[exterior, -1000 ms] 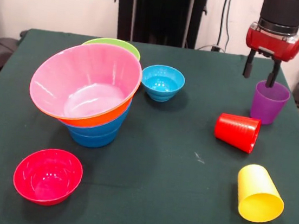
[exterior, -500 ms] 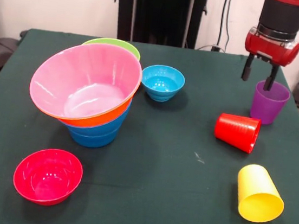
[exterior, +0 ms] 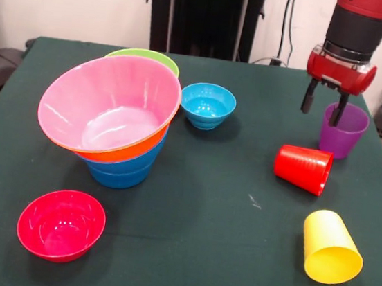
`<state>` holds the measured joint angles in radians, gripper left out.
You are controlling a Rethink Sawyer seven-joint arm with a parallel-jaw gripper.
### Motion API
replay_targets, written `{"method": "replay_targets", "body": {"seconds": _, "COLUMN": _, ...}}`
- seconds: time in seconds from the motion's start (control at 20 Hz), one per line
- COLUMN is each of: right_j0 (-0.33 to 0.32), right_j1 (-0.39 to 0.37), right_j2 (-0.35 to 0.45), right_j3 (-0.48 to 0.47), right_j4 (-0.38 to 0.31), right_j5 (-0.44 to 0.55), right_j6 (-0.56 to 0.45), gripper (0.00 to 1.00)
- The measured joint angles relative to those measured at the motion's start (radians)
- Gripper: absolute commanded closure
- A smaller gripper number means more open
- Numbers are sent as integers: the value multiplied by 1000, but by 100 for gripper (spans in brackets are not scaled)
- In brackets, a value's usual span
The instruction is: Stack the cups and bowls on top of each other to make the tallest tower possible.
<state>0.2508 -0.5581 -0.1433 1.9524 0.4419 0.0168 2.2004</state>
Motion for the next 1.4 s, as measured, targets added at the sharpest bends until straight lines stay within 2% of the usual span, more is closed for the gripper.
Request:
{"method": "replay_targets", "body": {"seconds": 0.3, "right_j0": 17, "right_j1": 18, "right_j2": -21, "right_j3": -10, "right_j4": 12, "right_j5": -21, "right_j6": 0, "gripper": 0}}
{"method": "replay_targets", "body": {"seconds": 0.8, "right_j0": 11, "right_j1": 21, "right_j2": -23, "right_j3": -10, "right_j4": 14, "right_j5": -21, "right_j6": 0, "gripper": 0}}
{"method": "replay_targets", "body": {"seconds": 1.05, "right_j0": -25, "right_j1": 10, "right_j2": 9, "right_j3": -6, "right_j4": 14, "right_j5": -21, "right_j6": 0, "gripper": 0}}
{"method": "replay_targets", "body": {"seconds": 1.2, "right_j0": -83, "right_j1": -27, "right_j2": 64, "right_j3": 8, "right_j4": 14, "right_j5": -21, "right_j6": 0, "gripper": 0}}
{"method": "replay_targets", "body": {"seconds": 1.4, "right_j0": -124, "right_j1": -72, "right_j2": 109, "right_j3": 26, "right_j4": 14, "right_j5": -21, "right_j6": 0, "gripper": 0}}
